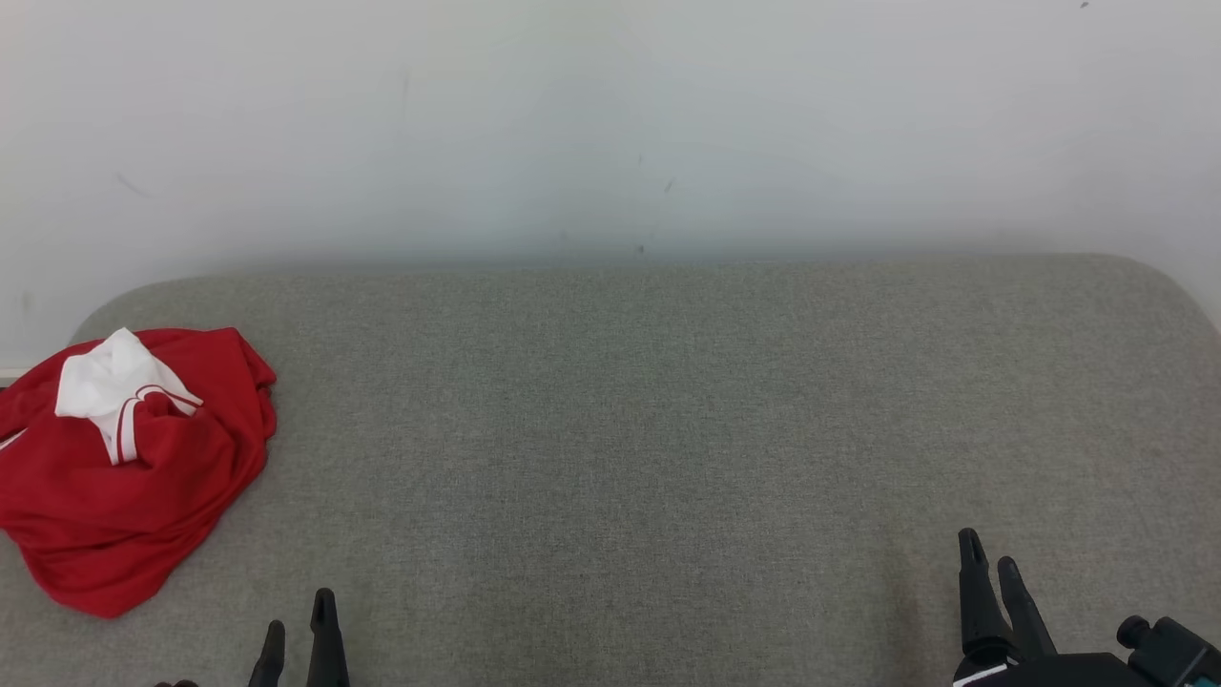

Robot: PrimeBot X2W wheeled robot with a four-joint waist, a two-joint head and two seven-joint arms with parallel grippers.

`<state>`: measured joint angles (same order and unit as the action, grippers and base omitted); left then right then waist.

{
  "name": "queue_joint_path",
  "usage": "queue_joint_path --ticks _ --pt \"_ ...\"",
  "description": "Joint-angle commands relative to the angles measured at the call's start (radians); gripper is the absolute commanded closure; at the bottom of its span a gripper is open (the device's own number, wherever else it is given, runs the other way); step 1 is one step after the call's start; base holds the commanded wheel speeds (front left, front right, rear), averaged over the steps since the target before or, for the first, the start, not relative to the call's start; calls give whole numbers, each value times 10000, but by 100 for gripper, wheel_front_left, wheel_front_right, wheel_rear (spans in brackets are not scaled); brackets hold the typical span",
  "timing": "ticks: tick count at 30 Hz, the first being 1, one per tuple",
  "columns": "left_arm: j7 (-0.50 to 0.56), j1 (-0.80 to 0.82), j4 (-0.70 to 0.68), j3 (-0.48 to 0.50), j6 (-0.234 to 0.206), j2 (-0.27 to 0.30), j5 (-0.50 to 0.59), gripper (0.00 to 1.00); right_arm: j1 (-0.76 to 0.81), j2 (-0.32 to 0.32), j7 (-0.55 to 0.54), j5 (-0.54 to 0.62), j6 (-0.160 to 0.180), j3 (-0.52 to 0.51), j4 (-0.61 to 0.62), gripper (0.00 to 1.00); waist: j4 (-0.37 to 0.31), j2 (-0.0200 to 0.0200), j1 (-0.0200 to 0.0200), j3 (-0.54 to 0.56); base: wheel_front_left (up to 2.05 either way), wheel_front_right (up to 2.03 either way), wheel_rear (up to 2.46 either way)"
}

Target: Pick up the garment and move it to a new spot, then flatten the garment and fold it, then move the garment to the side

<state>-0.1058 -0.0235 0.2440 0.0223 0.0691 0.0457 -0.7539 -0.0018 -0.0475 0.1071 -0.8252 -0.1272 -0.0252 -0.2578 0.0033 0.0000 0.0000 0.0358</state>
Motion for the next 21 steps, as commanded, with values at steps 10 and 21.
queue_joint_path --ticks 10,21 --pt "-374 -168 -219 -143 -54 51 1558 0 117 -32 368 1470 -41 146 -133 0 -4 0 0 75 0 0 0" --pt "-647 -343 -284 -155 -114 53 2815 0 273 -34 647 2745 -44 282 -389 0 48 0 0 162 0 0 0"
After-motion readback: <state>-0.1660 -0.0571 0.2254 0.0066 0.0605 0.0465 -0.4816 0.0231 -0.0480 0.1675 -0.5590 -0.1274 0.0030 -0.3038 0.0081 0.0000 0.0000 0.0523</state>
